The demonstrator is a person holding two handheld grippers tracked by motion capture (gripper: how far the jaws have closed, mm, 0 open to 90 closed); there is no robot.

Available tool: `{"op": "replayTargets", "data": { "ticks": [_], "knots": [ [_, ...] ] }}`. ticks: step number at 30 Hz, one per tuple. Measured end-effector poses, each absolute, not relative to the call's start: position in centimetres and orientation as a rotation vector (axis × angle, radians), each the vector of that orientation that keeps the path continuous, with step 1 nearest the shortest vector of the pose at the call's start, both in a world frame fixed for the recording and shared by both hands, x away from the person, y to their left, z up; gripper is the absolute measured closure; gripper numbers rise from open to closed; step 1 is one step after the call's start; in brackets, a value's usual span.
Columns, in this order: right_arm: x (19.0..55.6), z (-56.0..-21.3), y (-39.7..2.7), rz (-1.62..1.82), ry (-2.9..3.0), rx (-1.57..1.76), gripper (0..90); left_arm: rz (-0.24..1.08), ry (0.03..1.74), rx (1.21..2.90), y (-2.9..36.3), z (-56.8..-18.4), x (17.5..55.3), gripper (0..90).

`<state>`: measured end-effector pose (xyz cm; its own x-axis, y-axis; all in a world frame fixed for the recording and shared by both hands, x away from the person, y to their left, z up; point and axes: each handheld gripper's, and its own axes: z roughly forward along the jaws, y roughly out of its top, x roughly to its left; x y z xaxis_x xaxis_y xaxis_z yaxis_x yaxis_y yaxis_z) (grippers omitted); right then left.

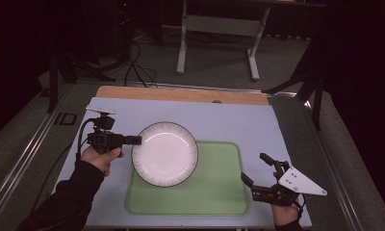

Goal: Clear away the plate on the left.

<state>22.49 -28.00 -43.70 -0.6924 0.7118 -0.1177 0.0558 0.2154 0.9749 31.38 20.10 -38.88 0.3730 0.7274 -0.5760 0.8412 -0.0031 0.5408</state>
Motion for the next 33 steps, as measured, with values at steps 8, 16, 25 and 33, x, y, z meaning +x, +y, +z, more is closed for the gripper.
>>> {"op": "replayTargets", "data": {
  "ticks": [8, 16, 25, 33],
  "knots": [
    [22.5, -43.7, -27.9, 1.513, 1.931, 0.704, 13.6, -0.194, 1.345, 1.769, 17.9, -39.2, 31.8, 85.1],
    [22.5, -43.6, -27.9, 1.514, 1.928, 0.703, 13.7, -0.215, 1.322, 1.784, 15.6, -39.6, 32.2, 85.1],
    [22.5, -43.7, -27.9, 1.513, 1.931, 0.703, 13.6, -0.244, 1.309, 1.813, 13.6, -40.9, 32.9, 85.0],
    [22.6, -43.7, -27.9, 1.512, 1.934, 0.701, 13.7, -0.275, 1.320, 1.840, 12.5, -42.7, 33.5, 85.1]
  ]
}}
